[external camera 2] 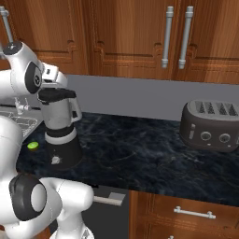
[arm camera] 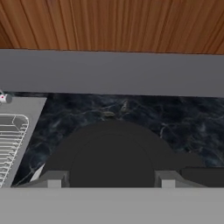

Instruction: Open the blender lid, put the kiwi in the blender, close the lid, and start the blender.

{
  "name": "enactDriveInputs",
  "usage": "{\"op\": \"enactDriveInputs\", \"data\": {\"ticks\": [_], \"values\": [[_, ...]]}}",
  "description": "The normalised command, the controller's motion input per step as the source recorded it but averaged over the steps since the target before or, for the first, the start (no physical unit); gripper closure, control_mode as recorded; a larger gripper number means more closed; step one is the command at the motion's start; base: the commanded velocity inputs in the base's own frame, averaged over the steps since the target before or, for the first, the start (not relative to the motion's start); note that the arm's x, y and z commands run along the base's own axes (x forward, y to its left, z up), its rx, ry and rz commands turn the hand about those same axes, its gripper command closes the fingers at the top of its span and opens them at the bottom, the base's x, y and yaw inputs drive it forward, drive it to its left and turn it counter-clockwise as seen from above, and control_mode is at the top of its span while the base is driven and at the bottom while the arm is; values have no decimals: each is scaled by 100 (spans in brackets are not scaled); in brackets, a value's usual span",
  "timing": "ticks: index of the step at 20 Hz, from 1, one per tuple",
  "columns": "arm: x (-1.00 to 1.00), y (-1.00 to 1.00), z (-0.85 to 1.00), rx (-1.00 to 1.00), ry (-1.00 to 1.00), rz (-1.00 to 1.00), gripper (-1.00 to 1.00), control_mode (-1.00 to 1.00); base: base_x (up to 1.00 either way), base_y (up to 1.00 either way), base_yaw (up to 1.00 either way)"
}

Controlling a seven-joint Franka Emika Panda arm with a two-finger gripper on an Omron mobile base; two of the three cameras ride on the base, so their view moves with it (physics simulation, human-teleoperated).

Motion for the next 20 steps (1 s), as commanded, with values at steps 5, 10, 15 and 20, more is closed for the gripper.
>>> {"op": "enactDriveInputs", "data": {"ticks": [5, 10, 15, 20], "values": [[0, 0, -4, 1, -5, 0, 100, -100, 0, 0, 0], [0, 0, 18, 1, -14, 0, 100, -100, 0, 0, 0], [-4, 0, 79, 0, -11, 0, 100, -100, 0, 0, 0], [-7, 5, 91, 0, -1, 0, 100, -100, 0, 0, 0]]}}
